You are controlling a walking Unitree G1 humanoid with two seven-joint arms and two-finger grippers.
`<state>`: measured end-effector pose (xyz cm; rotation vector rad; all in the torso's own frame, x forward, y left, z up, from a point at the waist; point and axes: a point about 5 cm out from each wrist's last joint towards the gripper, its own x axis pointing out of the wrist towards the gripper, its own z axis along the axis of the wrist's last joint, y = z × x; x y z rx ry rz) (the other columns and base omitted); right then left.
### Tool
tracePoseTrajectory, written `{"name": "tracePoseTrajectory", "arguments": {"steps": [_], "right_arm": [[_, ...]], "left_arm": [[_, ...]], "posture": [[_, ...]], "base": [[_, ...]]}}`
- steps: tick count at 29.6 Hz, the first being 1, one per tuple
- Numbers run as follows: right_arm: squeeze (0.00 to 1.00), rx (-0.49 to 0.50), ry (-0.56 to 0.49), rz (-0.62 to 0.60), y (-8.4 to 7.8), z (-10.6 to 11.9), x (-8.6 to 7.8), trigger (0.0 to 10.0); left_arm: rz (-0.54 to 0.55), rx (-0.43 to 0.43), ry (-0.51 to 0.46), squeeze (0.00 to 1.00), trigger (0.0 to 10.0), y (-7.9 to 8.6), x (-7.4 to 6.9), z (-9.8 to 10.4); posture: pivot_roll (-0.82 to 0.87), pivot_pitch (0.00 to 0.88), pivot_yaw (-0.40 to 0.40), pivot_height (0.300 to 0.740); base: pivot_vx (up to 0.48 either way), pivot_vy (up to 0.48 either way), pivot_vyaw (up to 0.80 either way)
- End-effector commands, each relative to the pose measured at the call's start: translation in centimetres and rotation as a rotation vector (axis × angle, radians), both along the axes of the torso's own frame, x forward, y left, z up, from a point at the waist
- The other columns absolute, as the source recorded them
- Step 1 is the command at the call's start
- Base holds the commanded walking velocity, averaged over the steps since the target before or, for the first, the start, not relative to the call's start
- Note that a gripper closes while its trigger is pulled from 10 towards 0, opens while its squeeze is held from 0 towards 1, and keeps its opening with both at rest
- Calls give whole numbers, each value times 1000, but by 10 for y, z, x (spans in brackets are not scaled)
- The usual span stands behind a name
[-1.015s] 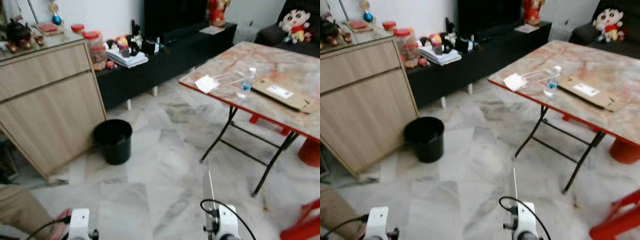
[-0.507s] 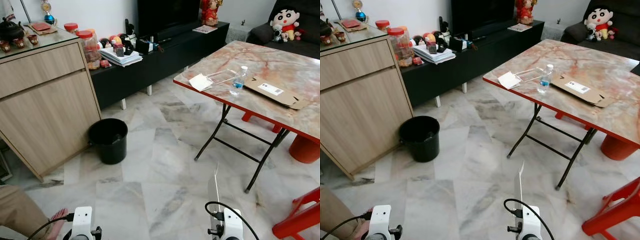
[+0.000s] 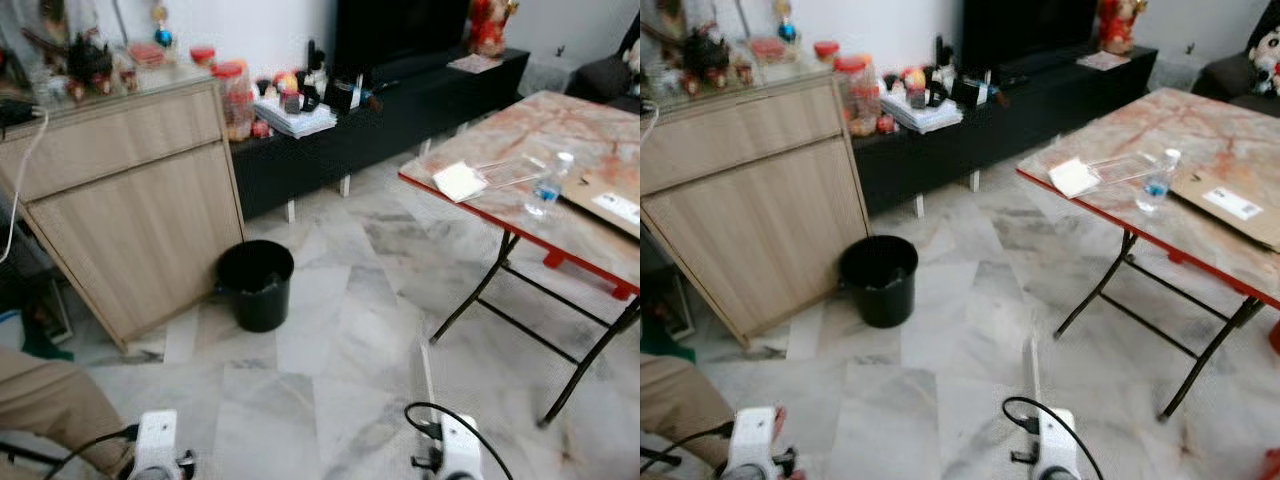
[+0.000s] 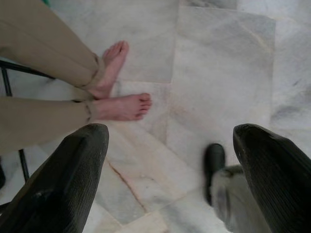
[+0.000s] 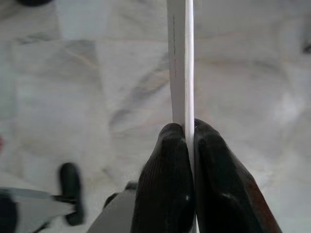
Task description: Picking trash to rubbish bin
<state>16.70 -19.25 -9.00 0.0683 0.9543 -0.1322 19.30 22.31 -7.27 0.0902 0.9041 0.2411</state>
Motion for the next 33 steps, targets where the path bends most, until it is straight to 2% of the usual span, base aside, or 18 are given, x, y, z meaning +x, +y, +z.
{"name": "tracePoseTrajectory", "arguments": {"steps": [1, 18, 28, 33], "right_arm": [[0, 20, -34, 8, 9, 4, 11, 10000], [0, 17, -48, 38, 11, 6, 15, 10000], [0, 16, -50, 42, 11, 6, 15, 10000], [0, 24, -51, 14, 9, 6, 15, 10000]], "left_arm": [[9, 21, 12, 0, 10000, 9, -2, 1], [17, 21, 11, 0, 10000, 10, -2, 1], [22, 19, 14, 0, 10000, 10, -4, 0], [22, 18, 17, 0, 10000, 10, -5, 0]], "posture": [[-17, 26, -22, 740], [-13, 30, -25, 740], [-12, 33, -28, 740], [-12, 30, -29, 740]], "base": [[262, 0, 0], [311, 0, 0], [316, 0, 800], [285, 0, 0]]}}
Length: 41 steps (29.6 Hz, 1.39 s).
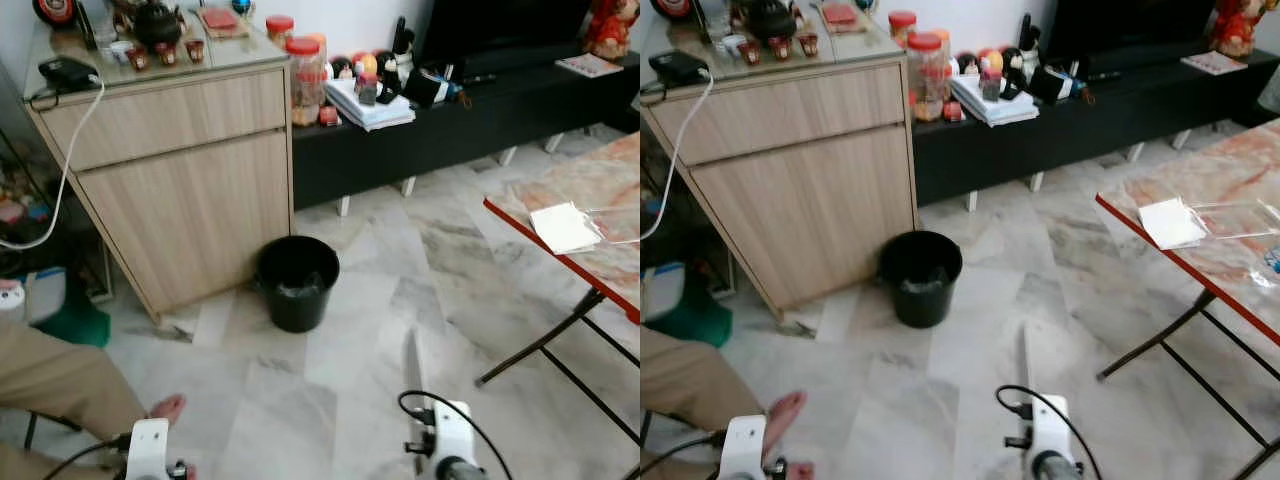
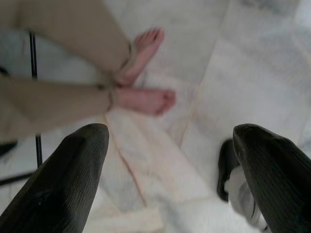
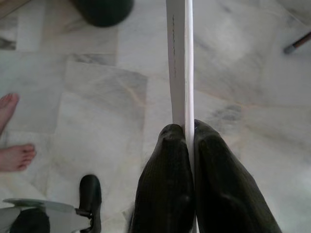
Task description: Picking trash to rubbish bin
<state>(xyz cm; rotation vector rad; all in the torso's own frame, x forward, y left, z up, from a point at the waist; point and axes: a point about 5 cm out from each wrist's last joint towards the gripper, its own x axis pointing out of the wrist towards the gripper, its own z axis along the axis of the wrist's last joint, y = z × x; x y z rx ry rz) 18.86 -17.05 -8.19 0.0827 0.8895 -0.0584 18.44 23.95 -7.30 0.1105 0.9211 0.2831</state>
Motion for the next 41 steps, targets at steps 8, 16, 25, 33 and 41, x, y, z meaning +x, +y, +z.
{"name": "tracePoseTrajectory", "arguments": {"steps": [8, 16, 25, 33, 41], "right_arm": [[0, -8, 10, -52, -13, -1, -5, 10000], [0, -12, 6, -39, -12, -1, -4, 10000], [0, -17, 0, -27, -11, 0, -3, 10000], [0, -16, 5, -38, -12, -1, -5, 10000], [0, -29, 5, -17, -13, 0, -4, 10000]], "left_arm": [[-7, -16, -4, 0, 10000, -7, 4, 0], [-7, -16, -5, 0, 10000, -7, 4, 0], [-11, -15, -4, 0, 10000, -7, 5, 0], [-7, -15, -5, 0, 10000, -6, 4, 0], [-4, -15, -7, 0, 10000, -7, 5, 1]], "posture": [[-12, 30, -29, 740], [-12, 30, -28, 740], [-2, 28, -23, 740], [2, 25, -24, 740], [-2, 26, -31, 740]], "base": [[275, 0, 0], [274, 0, 0], [260, 0, 439], [285, 0, 0], [258, 0, 59]]}}
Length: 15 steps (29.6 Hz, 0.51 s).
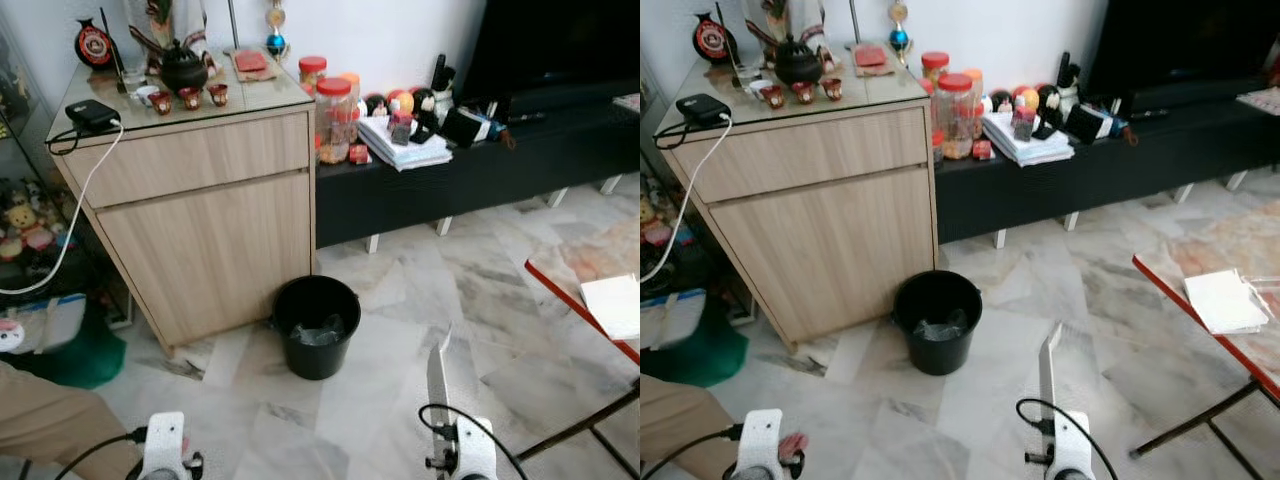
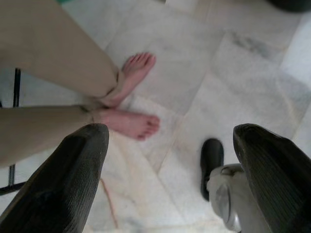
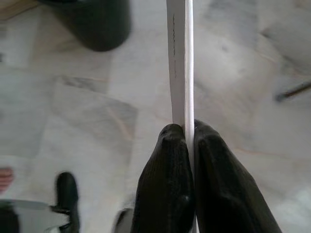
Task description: Picking trash to rubbish bin
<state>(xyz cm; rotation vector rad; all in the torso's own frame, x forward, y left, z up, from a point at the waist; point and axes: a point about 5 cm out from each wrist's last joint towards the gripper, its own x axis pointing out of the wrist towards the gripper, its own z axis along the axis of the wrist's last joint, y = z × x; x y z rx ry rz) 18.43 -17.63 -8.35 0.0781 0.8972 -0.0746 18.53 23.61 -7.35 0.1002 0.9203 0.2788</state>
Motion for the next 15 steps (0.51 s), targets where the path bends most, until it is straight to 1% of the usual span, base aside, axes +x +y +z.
{"name": "tracePoseTrajectory", "arguments": {"steps": [1, 8, 15], "right_arm": [[0, -20, -9, -3, -7, 2, 2, 10000], [0, -20, -12, -3, -7, 2, 2, 10000], [0, -9, -11, -36, -10, 2, 0, 10000]], "left_arm": [[-6, -5, -4, 0, 10000, -3, 4, 1], [-11, -6, -4, 0, 10000, -3, 4, 1], [-17, -3, -9, 0, 10000, -4, 7, 2]], "posture": [[-9, 27, -29, 740], [-12, 23, -26, 740], [-19, 15, -23, 740]], "base": [[259, 0, 800], [256, 0, 771], [271, 0, 0]]}}
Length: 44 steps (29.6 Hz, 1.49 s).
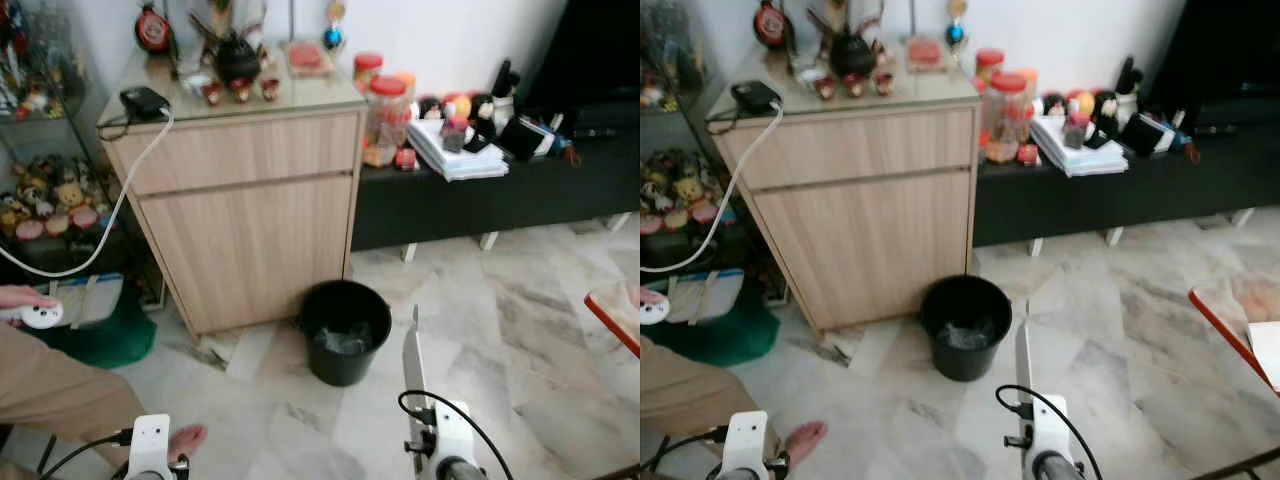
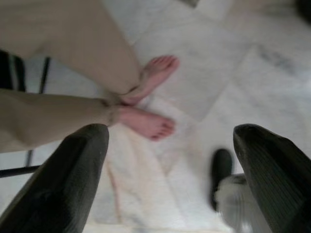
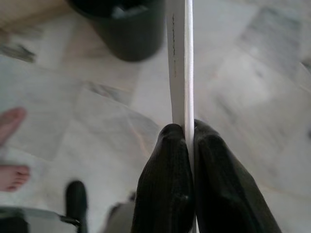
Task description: Picking trash to rubbish bin
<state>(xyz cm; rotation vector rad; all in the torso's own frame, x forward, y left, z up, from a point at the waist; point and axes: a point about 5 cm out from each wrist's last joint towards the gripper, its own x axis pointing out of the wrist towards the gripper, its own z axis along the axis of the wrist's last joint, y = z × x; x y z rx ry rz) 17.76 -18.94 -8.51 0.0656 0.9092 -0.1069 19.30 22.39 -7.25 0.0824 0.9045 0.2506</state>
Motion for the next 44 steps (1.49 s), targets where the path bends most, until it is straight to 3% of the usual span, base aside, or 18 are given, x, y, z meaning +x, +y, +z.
{"name": "tracePoseTrajectory", "arguments": {"steps": [1, 11, 21, 29, 44], "right_arm": [[0, 15, -25, -14, 3, 3, 7, 10000], [0, 29, -27, -22, 3, 4, 8, 10000], [0, -19, 5, 77, 7, 1, 6, 10000], [0, -11, 13, 58, 7, -1, 0, 10000], [0, 1, -2, 45, 8, 0, 2, 10000]], "left_arm": [[1, 23, 9, 0, 10000, 9, -1, 1], [-6, 21, 12, 0, 10000, 7, -2, 1], [-3, 23, 8, 0, 10000, 9, -1, 2], [-14, 24, 10, 0, 10000, 8, 0, 2], [-8, 15, 4, 0, 10000, 6, 0, 1]], "posture": [[-19, 15, -23, 740], [-22, 0, -26, 740], [-18, 0, -28, 740], [-20, 0, -25, 740], [-21, 18, -24, 740]], "base": [[360, 0, 0], [272, 0, -400], [295, 0, 0], [276, 0, 466], [271, 0, 0]]}}
